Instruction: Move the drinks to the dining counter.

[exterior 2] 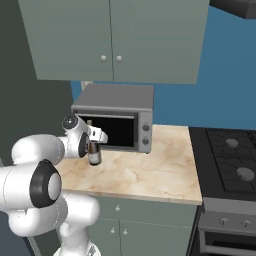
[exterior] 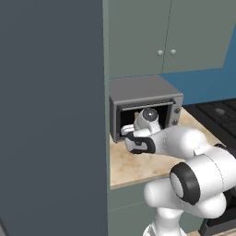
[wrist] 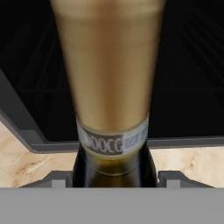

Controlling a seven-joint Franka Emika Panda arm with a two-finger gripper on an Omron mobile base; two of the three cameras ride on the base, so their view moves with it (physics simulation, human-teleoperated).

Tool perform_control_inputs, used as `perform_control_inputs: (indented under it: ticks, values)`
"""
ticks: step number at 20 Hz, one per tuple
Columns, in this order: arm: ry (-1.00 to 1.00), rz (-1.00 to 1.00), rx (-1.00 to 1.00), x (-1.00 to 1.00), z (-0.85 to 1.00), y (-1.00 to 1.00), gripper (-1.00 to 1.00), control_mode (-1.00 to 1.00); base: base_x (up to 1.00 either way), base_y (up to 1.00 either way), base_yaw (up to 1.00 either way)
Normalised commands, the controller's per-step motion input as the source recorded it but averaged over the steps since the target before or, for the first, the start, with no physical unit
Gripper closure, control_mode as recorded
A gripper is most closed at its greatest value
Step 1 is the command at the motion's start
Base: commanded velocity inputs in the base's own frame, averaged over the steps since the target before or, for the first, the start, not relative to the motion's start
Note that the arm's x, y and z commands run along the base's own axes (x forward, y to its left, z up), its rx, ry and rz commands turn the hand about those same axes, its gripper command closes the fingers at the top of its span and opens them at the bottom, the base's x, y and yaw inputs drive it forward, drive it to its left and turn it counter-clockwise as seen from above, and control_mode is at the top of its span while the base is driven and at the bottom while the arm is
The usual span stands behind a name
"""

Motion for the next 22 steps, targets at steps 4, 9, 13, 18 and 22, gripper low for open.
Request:
perform_control_inputs:
  ticks: [4,9,13,18,22]
  values:
    - [0.0,0.0,0.0,-0.09,0.0,0.0,1.0,-1.0,0.0,0.0,0.0]
    - [-0.04,0.06,0.0,-0.54,0.15,0.0,1.0,-1.0,0.0,0.0,0.0]
    - [-0.11,0.08,0.0,-0.67,0.61,0.0,1.0,-1.0,0.0,0.0,0.0]
    - [-0.08,0.08,0.0,-0.41,0.82,0.0,1.0,-1.0,0.0,0.0,0.0]
    - [0.0,0.04,0.0,-0.27,0.83,0.0,1.0,-1.0,0.0,0.0,0.0]
